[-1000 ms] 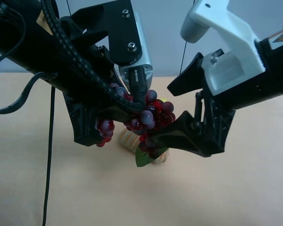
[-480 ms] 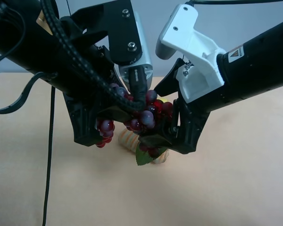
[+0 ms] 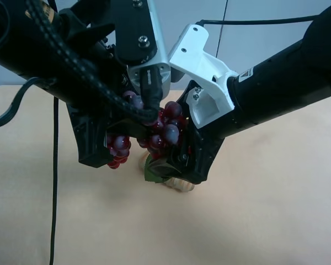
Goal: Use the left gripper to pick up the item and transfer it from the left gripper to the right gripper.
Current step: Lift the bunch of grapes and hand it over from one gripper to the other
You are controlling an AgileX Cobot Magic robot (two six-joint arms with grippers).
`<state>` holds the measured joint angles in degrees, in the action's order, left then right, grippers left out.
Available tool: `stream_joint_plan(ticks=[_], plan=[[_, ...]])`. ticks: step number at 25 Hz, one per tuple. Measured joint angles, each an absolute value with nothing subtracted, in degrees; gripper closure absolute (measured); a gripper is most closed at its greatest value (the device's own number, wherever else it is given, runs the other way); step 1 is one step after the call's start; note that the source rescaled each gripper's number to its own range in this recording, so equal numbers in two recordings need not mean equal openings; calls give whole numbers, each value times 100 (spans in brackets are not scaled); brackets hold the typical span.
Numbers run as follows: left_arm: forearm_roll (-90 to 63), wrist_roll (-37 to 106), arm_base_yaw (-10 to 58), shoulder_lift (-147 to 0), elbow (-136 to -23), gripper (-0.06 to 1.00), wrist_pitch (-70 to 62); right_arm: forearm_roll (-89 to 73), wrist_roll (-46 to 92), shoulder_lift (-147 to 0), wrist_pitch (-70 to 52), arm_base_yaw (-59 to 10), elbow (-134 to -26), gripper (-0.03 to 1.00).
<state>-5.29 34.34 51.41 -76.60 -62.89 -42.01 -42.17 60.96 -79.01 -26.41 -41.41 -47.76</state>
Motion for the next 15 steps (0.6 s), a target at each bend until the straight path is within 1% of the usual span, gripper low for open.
stream_joint_plan(ticks=[7, 8, 9, 11, 12, 14, 15], plan=[[-807, 3723, 5135, -7638, -6289, 92, -4235, -4958, 6987, -7998, -2639, -4141, -4776, 0], [-839, 3781, 5135, -7638, -6289, 92, -4243, -4977, 7039, -8029, -2646, -4141, -4776, 3], [-855, 3835, 5129, -7638, -6289, 93, -4244, -5003, 7059, -8050, -2657, -4141, -4776, 8], [-898, 3945, 5103, -7638, -6289, 93, -4244, -5007, 7084, -8090, -2678, -4141, -4776, 29], [-911, 3980, 5096, -7638, -6289, 93, -4231, -5007, 7089, -8108, -2683, -4141, -4776, 45], [-981, 4017, 5091, -7625, -6289, 93, -4182, -5025, 7131, -8149, -2697, -4141, -4776, 83], [-1005, 4022, 5091, -7623, -6289, 93, -4149, -5043, 7131, -8157, -2697, -4141, -4776, 91]])
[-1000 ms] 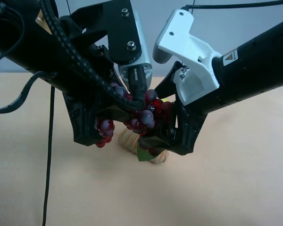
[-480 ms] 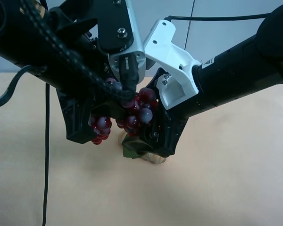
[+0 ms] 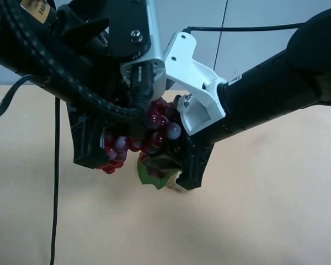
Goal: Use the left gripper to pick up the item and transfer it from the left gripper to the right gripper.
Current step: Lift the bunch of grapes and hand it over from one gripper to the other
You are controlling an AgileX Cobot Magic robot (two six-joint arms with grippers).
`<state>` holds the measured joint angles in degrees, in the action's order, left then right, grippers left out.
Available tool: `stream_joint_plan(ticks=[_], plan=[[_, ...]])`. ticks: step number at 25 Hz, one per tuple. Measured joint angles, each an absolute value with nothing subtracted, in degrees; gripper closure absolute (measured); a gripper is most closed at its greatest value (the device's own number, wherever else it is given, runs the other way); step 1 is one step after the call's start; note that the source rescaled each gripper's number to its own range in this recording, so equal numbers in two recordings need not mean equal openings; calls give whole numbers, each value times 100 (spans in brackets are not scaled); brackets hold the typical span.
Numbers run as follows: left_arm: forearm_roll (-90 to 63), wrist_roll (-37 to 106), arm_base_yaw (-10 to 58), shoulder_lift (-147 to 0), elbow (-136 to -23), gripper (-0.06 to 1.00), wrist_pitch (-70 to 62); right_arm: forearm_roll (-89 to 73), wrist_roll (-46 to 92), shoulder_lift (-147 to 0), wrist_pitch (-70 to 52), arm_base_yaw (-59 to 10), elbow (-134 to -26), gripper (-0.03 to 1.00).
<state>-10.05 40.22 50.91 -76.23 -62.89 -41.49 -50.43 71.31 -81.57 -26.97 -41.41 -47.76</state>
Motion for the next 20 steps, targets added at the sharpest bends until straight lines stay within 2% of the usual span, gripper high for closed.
stream_joint_plan(ticks=[12, 13, 14, 16, 17, 18, 20], plan=[[-1038, 4165, 5091, -7621, -6289, 94, -4045, -5044, 7138, -8157, -2677, -4141, -4776, 92], [-1042, 4167, 5091, -7621, -6289, 89, -4035, -5049, 7138, -8157, -2677, -4141, -4776, 92], [-1048, 4167, 5091, -7621, -6289, 78, -4000, -5049, 7138, -8157, -2677, -4141, -4776, 92], [-1070, 4172, 5091, -7621, -6294, 35, -3874, -5037, 7168, -8163, -2688, -4141, -4776, 92], [-1114, 4172, 5091, -7621, -6293, 20, -3826, -5037, 7173, -8178, -2688, -4141, -4776, 92], [-1144, 4166, 5091, -7621, -6300, 9, -3800, -5037, 7173, -8184, -2688, -4146, -4776, 92], [-1321, 4166, 5113, -7621, -6300, -1, -3806, -5076, 7161, -8195, -2609, -4146, -4776, 92]])
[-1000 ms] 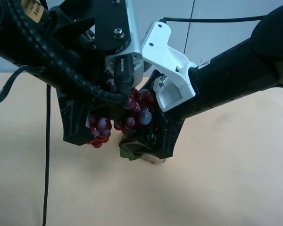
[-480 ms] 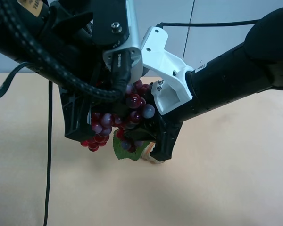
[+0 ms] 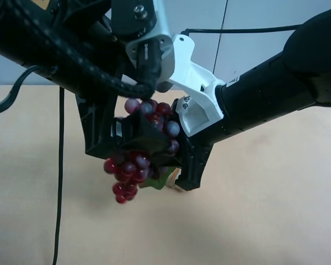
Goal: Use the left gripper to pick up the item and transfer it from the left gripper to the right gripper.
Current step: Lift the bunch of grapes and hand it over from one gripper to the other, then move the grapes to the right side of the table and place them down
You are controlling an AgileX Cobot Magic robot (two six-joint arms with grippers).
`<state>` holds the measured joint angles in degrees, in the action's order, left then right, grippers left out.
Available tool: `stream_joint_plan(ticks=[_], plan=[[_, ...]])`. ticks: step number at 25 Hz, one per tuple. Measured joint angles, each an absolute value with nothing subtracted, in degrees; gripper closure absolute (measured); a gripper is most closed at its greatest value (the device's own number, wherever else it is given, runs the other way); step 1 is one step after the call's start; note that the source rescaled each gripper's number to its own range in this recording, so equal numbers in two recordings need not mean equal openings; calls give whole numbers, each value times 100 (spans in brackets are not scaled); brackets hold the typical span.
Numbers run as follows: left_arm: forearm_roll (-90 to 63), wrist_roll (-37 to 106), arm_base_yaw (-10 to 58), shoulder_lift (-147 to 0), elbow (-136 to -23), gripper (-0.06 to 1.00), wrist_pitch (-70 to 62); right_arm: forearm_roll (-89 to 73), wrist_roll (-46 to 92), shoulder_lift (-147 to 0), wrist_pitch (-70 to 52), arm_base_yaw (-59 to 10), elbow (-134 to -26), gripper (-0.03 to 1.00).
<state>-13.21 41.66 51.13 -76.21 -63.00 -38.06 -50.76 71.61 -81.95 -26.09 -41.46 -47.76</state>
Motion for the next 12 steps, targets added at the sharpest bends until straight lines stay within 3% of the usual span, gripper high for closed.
stream_joint_plan(ticks=[12], plan=[[-616, 3921, 5140, -7365, -6300, -5, -4486, -5154, 7143, -8195, -2521, -4146, -4776, 93]])
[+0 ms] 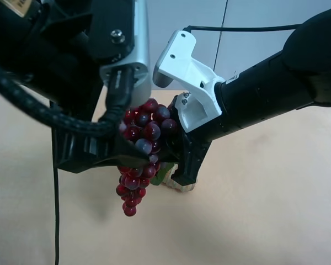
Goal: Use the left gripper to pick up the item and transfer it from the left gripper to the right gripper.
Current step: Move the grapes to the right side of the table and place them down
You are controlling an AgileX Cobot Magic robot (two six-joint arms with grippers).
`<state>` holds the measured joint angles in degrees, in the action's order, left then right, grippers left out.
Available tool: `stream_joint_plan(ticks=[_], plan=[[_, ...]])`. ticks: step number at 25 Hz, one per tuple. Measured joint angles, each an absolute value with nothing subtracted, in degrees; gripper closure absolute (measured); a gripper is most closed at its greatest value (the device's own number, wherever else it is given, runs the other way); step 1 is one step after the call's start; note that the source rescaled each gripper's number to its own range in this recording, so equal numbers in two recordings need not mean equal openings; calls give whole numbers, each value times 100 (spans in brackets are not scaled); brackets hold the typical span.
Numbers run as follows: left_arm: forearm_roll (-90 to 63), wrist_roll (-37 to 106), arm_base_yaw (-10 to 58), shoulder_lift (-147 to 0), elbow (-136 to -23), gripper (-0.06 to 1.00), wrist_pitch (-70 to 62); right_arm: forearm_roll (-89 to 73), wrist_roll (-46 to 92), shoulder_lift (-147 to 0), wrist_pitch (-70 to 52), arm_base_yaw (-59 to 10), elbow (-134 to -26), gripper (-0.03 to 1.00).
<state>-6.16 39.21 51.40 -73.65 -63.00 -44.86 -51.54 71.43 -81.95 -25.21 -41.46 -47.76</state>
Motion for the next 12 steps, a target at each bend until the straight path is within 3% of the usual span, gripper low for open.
stream_joint_plan(ticks=[12], plan=[[1699, 2342, 5140, -6262, -6300, -5, -5328, -5154, 7130, -8195, -2509, -4146, -4776, 93]])
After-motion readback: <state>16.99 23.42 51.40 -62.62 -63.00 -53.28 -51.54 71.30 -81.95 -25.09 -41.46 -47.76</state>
